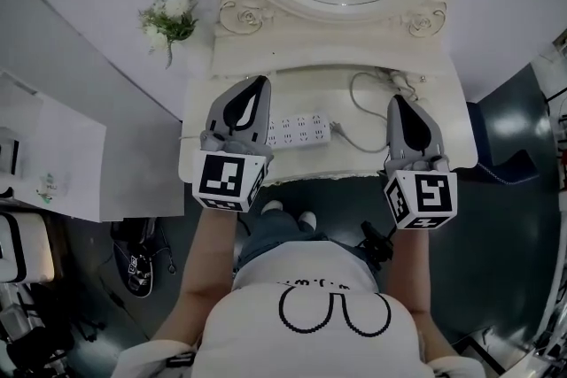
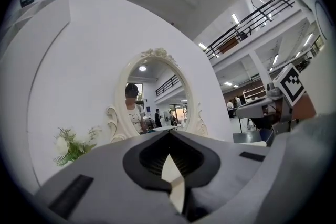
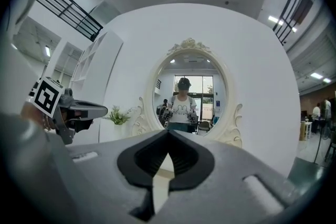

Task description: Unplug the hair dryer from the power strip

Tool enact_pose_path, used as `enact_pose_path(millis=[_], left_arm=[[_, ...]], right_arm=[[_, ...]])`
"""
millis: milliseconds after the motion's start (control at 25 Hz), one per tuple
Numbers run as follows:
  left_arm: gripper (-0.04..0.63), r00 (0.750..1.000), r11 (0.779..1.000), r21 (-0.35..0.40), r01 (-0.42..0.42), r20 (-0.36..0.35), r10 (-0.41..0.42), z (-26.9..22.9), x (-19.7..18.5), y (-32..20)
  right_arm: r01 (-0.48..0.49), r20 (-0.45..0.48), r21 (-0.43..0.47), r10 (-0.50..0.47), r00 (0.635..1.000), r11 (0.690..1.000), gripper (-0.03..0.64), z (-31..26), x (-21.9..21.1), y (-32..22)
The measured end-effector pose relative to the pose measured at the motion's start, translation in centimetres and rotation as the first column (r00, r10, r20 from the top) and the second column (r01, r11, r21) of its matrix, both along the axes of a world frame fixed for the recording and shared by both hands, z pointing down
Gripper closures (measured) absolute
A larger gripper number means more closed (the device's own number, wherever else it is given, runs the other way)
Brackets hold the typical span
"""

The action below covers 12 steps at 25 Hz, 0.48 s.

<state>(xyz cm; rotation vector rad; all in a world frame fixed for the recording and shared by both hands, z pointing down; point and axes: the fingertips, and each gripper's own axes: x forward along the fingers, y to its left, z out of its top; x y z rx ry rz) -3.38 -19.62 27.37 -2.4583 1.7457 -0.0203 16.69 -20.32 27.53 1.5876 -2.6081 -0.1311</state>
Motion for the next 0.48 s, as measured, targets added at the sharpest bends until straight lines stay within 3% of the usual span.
enact_pose_path(millis=[480], left_arm=[[0.597,1.000,0.999,0.032,0.011,0.024,-0.011,-1.5,-0.8,0.0]], right_arm=[[0.002,0.010,0.037,-0.003,1.000,0.999,0.621,-1.6,-0.5,-0.1]])
